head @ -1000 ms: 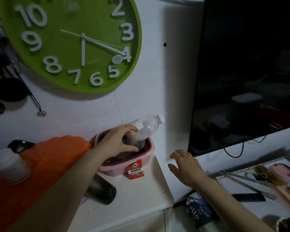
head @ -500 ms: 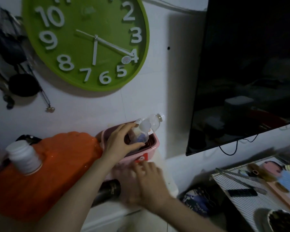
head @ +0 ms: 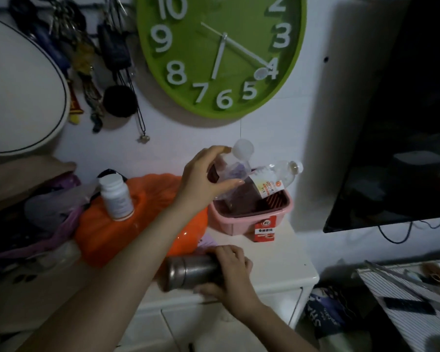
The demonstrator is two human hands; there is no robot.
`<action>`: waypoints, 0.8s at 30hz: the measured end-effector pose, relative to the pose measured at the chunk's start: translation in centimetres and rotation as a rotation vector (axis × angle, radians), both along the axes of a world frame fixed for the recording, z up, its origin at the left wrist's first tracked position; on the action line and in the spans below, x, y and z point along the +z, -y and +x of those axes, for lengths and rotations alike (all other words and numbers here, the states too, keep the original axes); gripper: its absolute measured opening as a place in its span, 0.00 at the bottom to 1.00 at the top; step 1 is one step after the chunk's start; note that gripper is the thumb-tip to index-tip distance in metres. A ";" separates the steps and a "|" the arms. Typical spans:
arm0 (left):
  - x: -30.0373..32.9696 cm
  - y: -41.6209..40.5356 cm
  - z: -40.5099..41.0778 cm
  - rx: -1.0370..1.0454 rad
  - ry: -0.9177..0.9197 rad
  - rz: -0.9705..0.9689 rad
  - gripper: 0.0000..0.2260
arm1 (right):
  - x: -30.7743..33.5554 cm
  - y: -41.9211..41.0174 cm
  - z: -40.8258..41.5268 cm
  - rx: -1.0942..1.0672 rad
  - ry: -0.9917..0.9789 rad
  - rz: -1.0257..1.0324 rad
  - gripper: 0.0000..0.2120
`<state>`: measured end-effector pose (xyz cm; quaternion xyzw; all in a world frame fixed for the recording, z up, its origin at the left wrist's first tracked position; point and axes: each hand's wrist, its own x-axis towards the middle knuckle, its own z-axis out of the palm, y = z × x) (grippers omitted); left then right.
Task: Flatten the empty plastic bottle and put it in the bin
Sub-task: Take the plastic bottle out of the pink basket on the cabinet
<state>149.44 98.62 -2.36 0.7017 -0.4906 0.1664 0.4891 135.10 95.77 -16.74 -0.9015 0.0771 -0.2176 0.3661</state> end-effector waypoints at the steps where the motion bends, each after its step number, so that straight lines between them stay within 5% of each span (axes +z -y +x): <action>1: 0.5 -0.1 -0.1 -0.014 0.034 0.018 0.25 | 0.1 0.0 0.0 -0.033 0.014 0.079 0.32; 8: 2.5 0.4 -2.1 -0.104 0.124 0.230 0.25 | 0.6 0.1 1.1 -0.203 0.019 0.430 0.20; 19: 1.7 3.8 -6.3 -0.247 0.084 0.261 0.25 | 0.9 -0.8 0.1 -0.225 -0.003 0.489 0.30; 24: 0.7 6.0 -8.9 -0.303 0.039 0.258 0.24 | 1.4 1.2 -4.3 -0.294 -0.062 0.246 0.44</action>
